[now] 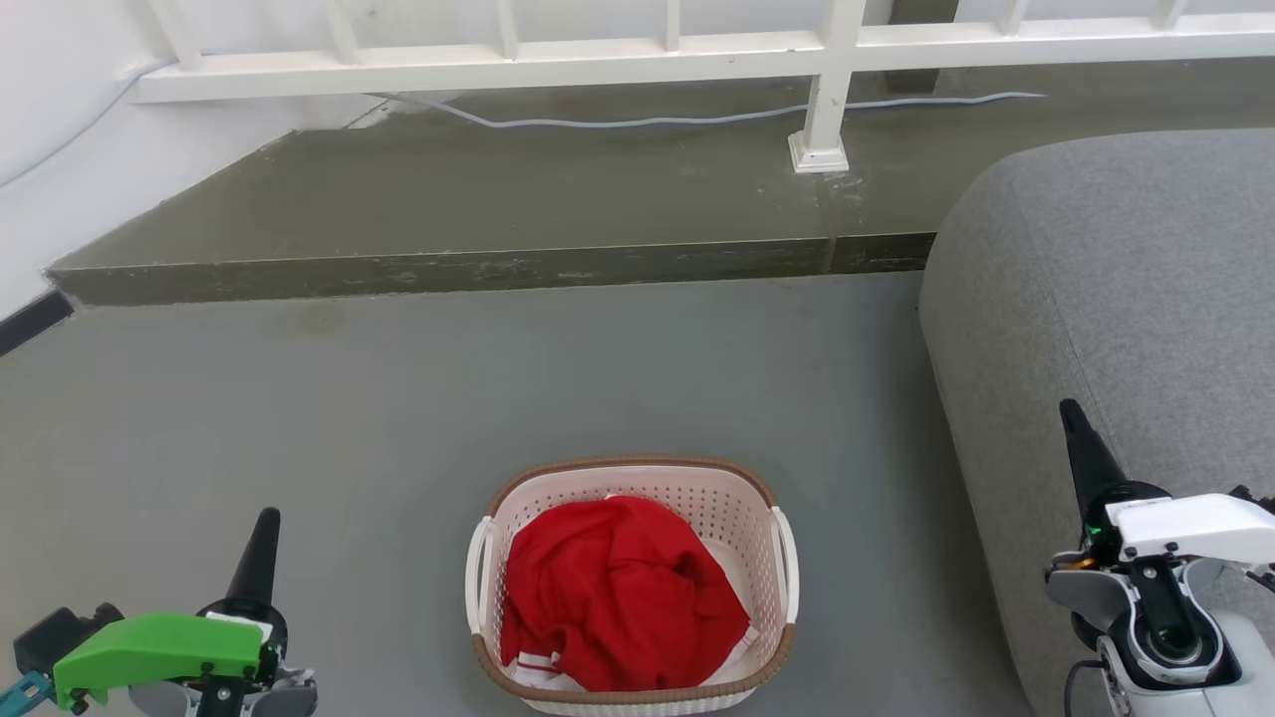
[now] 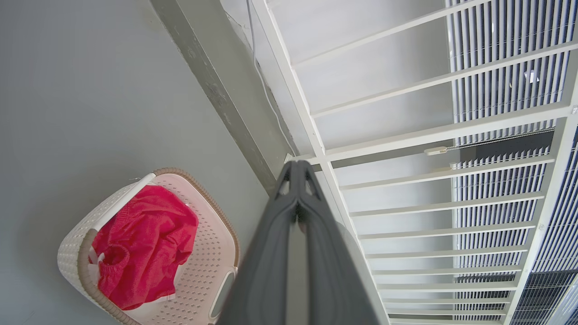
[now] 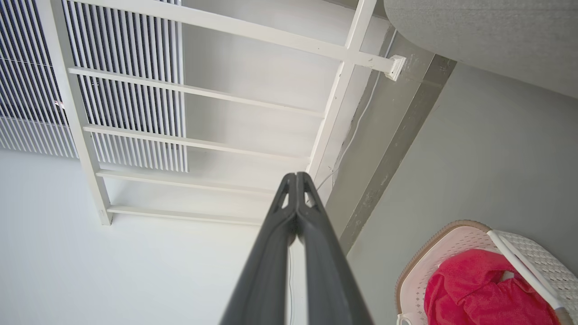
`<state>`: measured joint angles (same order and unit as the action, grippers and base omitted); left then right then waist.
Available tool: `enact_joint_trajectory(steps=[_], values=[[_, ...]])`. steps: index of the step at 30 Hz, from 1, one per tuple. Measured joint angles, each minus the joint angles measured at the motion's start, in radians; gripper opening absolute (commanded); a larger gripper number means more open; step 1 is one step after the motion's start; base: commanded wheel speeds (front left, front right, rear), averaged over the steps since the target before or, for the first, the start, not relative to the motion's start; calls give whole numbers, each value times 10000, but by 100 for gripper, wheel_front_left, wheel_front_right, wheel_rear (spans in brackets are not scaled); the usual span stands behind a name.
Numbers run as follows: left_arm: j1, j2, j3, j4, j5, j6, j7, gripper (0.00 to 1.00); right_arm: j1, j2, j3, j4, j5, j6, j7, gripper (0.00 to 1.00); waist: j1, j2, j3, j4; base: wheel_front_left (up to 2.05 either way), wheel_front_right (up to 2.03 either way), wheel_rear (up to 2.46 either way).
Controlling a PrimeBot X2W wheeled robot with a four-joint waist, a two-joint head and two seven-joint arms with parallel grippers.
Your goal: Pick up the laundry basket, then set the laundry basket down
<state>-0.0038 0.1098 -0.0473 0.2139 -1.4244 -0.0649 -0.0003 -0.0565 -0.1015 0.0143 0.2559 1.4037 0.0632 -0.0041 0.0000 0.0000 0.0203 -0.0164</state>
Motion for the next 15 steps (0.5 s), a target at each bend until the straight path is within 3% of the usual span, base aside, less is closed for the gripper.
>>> enact_joint_trajectory(steps=[15], values=[[-226,-148,401,345,-1833,-366,364,0,-3,102,-587,82,1954,397,437,0,0,0,-133,128,0,0,0]])
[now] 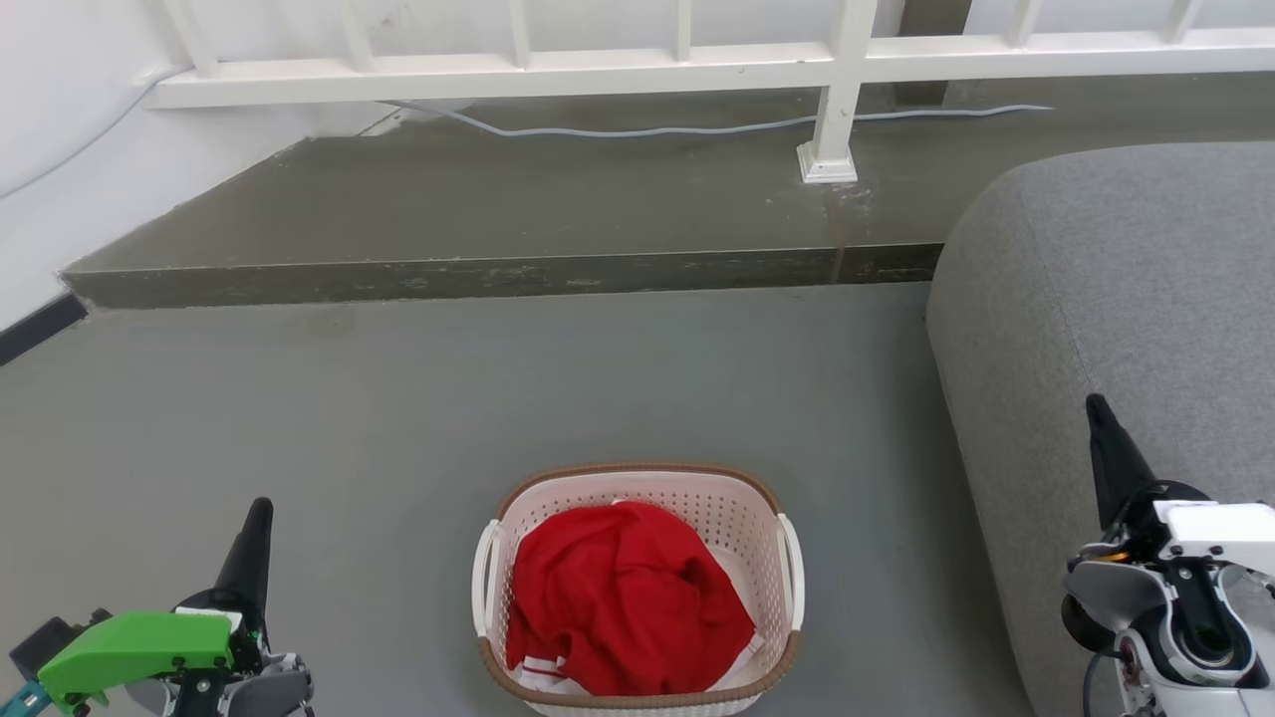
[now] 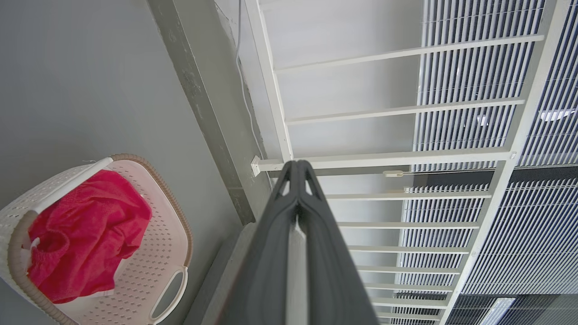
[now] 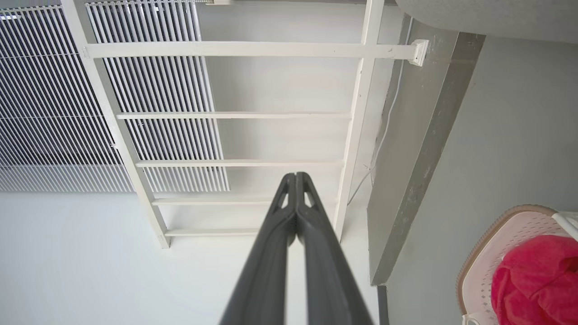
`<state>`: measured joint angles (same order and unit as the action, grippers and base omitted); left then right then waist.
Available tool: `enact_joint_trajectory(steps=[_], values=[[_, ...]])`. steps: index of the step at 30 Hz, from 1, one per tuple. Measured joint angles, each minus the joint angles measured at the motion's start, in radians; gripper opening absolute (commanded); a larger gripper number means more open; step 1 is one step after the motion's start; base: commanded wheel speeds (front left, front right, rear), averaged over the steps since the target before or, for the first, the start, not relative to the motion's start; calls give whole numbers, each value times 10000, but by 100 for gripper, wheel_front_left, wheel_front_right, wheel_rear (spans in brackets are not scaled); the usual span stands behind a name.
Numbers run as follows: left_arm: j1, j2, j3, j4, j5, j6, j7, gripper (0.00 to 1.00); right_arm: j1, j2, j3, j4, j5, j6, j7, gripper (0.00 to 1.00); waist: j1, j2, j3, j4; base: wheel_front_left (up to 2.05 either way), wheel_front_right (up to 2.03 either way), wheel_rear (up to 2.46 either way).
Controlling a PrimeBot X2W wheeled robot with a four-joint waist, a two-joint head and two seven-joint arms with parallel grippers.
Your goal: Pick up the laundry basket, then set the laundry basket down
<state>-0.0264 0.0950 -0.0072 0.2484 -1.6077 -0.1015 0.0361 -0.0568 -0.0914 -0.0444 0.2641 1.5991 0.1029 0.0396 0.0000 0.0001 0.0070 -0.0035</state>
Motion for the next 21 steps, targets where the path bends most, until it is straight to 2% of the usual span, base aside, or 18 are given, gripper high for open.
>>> enact_joint_trajectory(steps=[5,21], values=[[-156,-84,75,54,-546,-125,128,0,-2,23,-180,13,571,113,111,0,0,0,-37,35,0,0,0],[-168,-88,90,146,-546,-128,157,0,-5,42,-194,63,571,115,113,0,0,0,-39,35,0,0,0]])
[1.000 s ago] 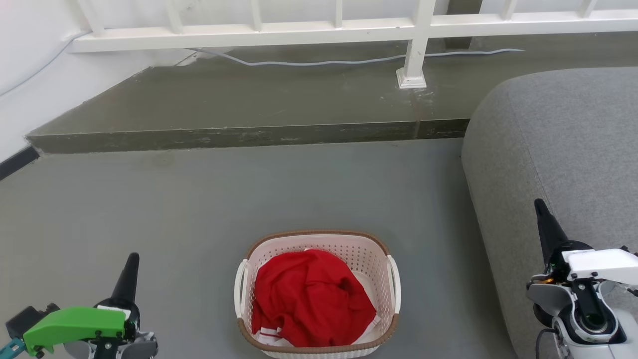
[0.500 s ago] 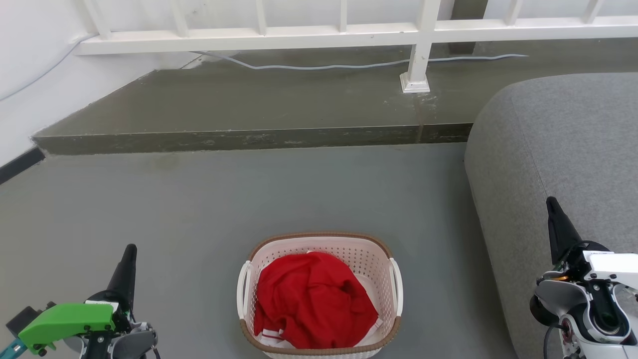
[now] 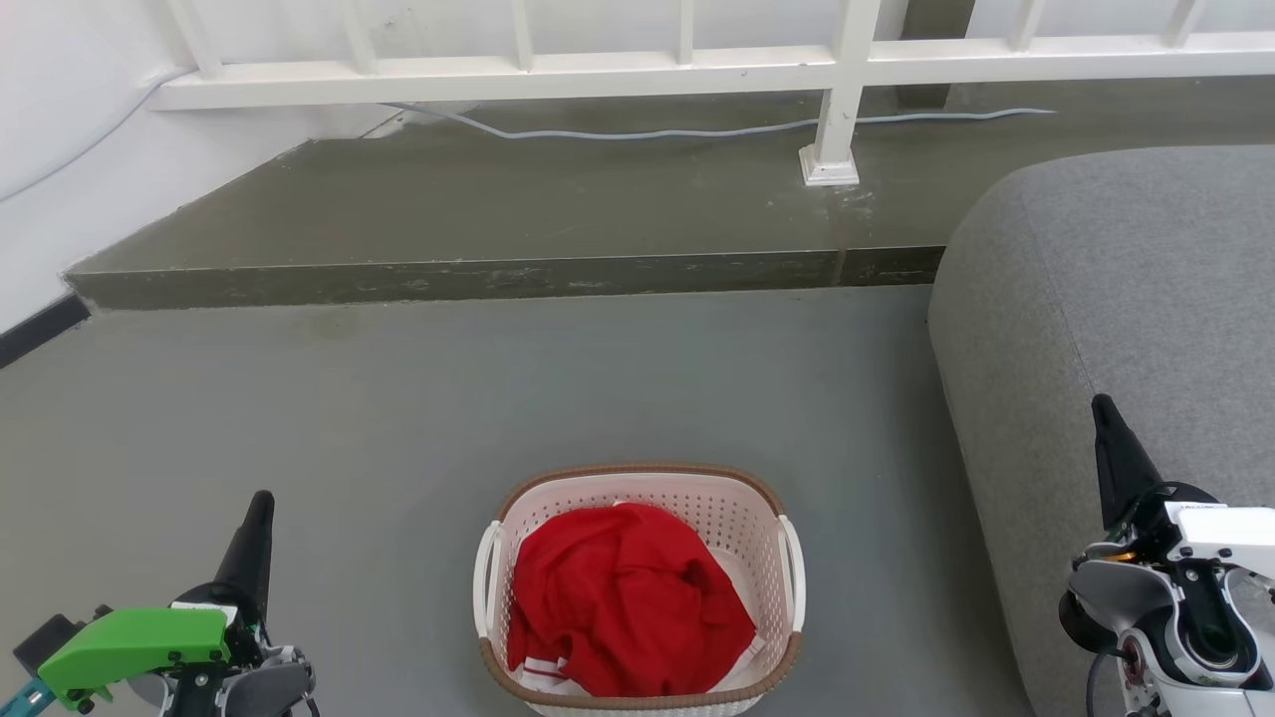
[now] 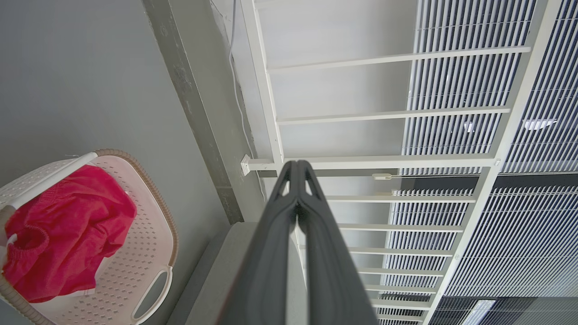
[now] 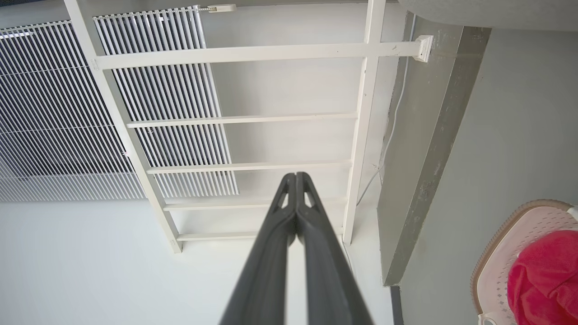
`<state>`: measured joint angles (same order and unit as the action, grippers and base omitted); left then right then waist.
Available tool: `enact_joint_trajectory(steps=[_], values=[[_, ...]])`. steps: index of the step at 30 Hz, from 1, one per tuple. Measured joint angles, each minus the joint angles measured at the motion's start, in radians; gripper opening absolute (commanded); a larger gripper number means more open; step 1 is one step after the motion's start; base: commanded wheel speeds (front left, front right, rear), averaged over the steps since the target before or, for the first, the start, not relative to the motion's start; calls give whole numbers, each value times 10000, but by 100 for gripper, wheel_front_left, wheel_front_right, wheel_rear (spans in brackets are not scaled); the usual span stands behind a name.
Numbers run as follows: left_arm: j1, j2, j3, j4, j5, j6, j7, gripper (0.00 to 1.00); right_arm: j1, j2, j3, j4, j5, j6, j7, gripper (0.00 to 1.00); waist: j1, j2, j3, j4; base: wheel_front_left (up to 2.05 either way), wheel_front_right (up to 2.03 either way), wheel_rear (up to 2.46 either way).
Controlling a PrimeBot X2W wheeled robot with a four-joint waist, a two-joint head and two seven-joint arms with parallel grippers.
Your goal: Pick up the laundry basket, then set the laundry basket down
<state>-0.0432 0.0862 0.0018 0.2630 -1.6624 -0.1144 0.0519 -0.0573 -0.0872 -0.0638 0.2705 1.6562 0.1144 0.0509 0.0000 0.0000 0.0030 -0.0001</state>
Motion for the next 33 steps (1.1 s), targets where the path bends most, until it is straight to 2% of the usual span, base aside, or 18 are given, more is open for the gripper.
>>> enact_joint_trajectory(steps=[33], values=[[-12,-10,25,138,2,-58,2,0,-8,27,-25,77,-2,0,44,0,0,0,-4,0,0,0,0]])
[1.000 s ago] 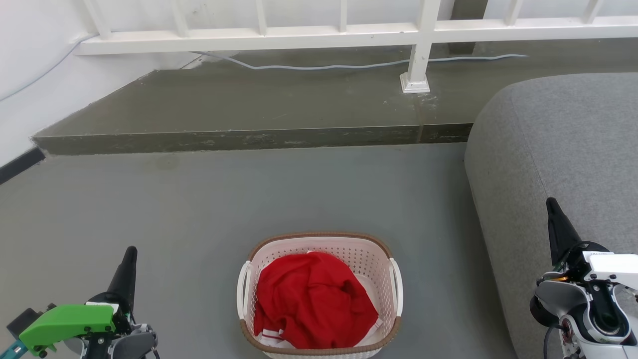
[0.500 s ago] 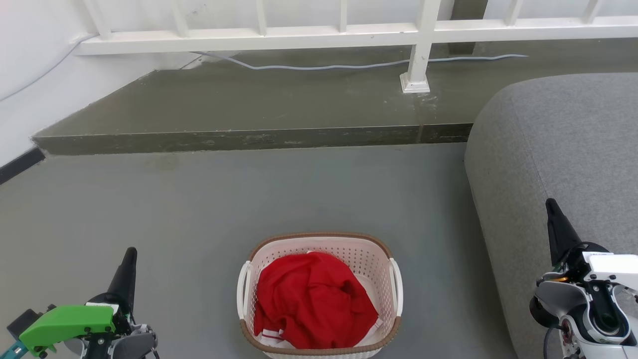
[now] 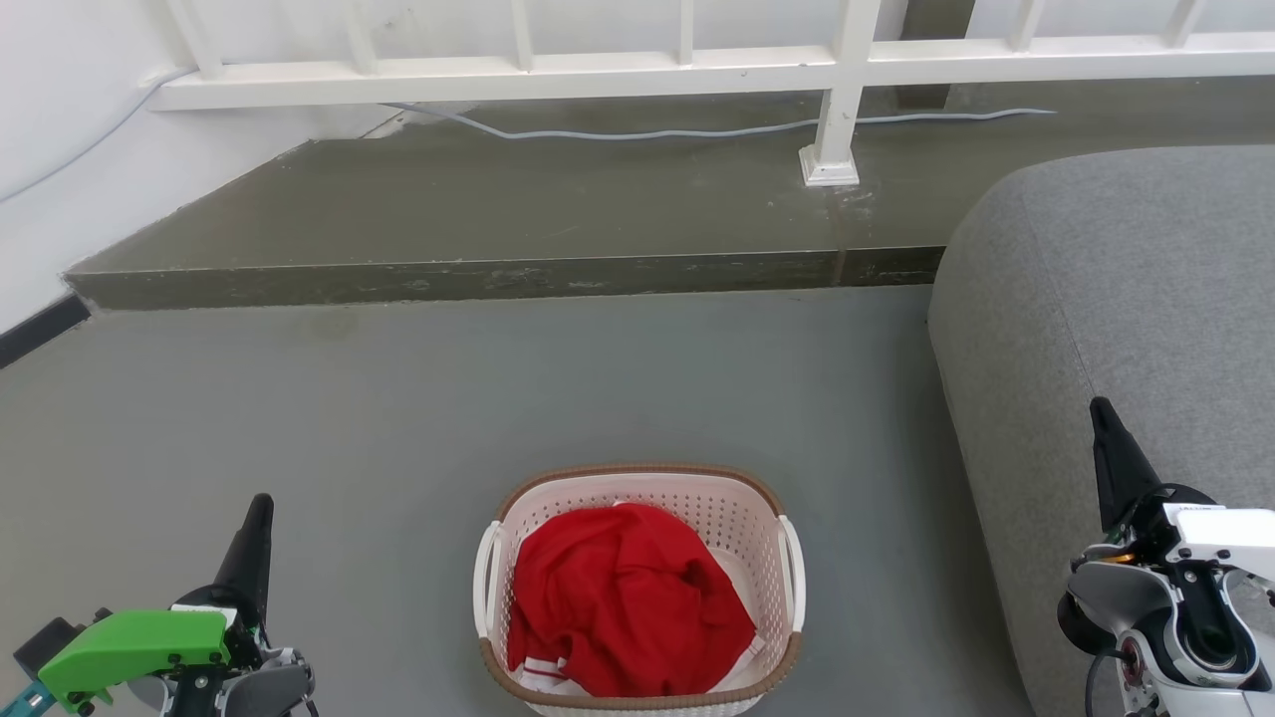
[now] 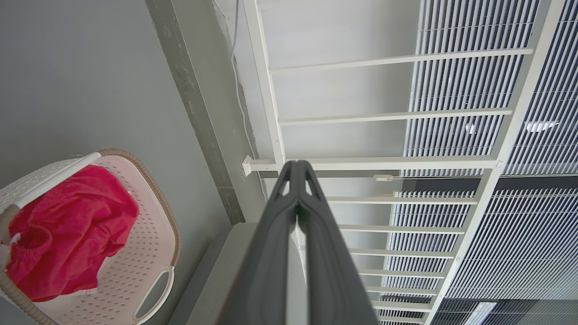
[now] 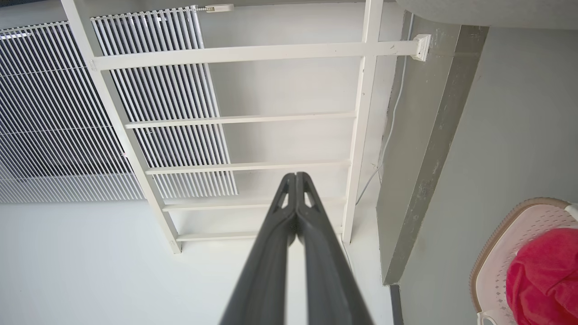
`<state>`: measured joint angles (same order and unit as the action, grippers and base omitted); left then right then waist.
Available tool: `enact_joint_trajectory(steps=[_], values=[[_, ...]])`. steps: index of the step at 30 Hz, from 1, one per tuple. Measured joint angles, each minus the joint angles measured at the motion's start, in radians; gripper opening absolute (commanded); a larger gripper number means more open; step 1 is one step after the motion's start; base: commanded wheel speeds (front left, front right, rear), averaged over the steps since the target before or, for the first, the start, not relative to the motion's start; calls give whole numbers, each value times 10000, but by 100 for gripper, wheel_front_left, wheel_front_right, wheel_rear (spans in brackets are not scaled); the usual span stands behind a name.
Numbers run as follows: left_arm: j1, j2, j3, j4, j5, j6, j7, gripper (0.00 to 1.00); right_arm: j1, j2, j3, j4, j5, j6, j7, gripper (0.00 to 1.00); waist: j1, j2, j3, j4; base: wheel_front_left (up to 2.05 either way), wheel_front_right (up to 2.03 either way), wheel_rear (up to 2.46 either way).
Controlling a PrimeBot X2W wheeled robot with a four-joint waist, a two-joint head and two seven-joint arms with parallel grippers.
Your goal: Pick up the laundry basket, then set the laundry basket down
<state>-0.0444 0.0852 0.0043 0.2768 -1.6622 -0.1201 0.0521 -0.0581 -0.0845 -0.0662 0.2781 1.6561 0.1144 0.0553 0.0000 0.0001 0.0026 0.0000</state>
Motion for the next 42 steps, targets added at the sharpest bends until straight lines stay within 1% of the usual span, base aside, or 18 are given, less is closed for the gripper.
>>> enact_joint_trajectory(steps=[42], values=[[-15,-21,40,25,0,-19,13,0,-4,40,-48,36,-2,17,29,0,0,0,-2,0,0,0,0]])
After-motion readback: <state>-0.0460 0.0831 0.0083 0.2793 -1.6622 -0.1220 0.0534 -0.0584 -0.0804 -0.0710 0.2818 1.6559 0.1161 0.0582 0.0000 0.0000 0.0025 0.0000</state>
